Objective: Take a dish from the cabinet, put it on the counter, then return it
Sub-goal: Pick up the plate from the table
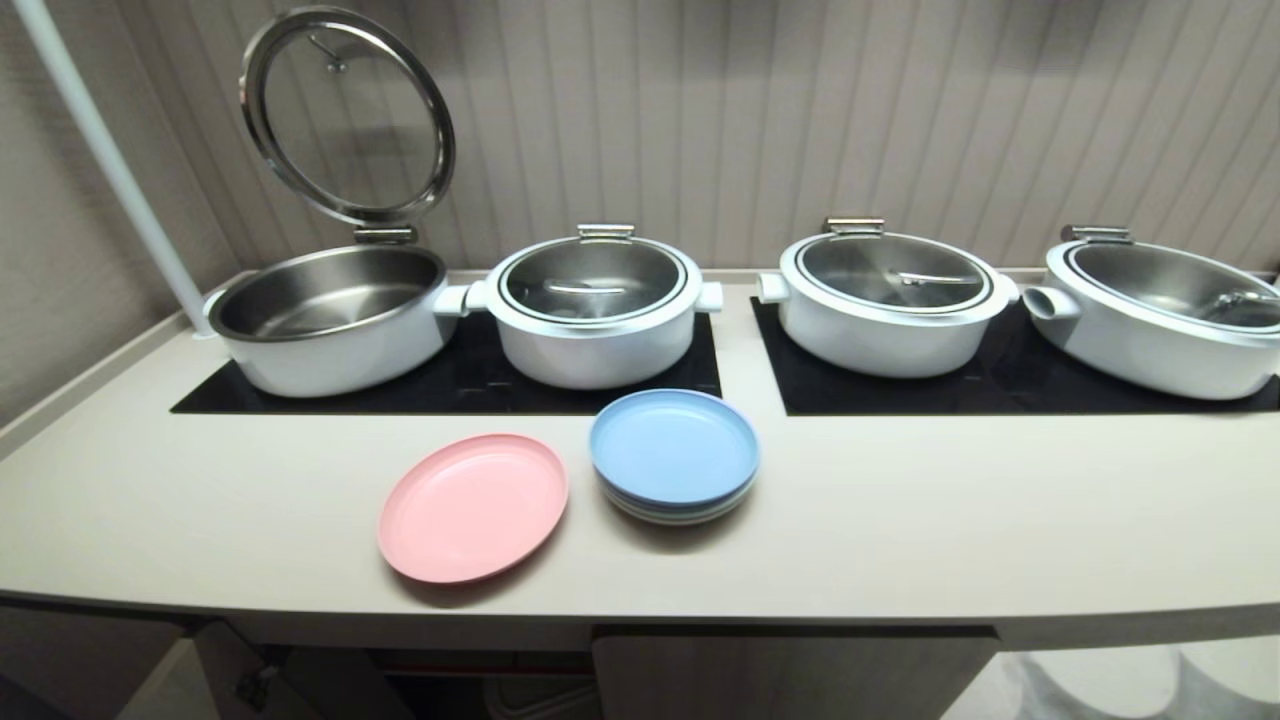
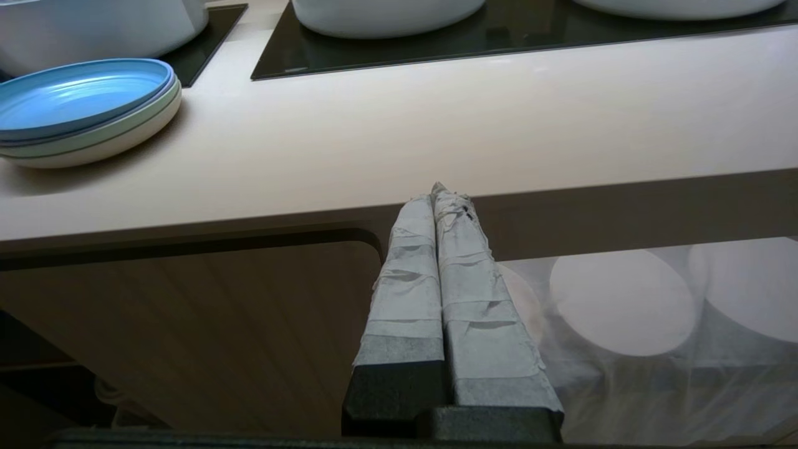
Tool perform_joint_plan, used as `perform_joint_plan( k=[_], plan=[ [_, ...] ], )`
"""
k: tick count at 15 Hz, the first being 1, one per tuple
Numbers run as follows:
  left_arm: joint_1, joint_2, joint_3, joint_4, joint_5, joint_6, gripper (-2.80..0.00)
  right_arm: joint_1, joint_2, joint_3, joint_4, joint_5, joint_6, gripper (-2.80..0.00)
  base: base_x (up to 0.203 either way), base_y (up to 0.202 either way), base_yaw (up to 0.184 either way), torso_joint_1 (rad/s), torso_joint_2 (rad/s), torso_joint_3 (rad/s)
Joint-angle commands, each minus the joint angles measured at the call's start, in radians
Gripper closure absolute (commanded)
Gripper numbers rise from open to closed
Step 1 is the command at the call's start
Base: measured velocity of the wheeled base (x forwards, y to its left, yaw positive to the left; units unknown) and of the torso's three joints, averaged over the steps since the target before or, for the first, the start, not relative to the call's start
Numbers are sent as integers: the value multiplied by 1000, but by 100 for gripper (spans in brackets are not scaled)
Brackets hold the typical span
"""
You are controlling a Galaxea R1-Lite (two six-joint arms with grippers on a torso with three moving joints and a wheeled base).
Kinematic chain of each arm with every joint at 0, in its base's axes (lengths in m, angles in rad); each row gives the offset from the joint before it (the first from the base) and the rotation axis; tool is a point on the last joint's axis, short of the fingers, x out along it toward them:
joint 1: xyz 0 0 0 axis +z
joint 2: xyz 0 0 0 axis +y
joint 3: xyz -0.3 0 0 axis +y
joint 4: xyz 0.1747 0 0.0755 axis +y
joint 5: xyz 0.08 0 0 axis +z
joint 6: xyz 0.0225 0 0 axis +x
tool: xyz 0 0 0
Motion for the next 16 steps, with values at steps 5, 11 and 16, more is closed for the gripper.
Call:
perform_joint_plan(
  k=[5,11,16],
  plan=[
    [0,186,-199,117,-120,18,0,0,0,0,-1,0,1,0,0,0,0,0,0,0],
    [-2,658,-427,123,-97,19,0,0,0,0,0,0,1,0,0,0,0,0,0,0],
    [-10,1034,-646,129,-83,19,0,0,0,0,-1,0,1,0,0,0,0,0,0,0]
  ],
)
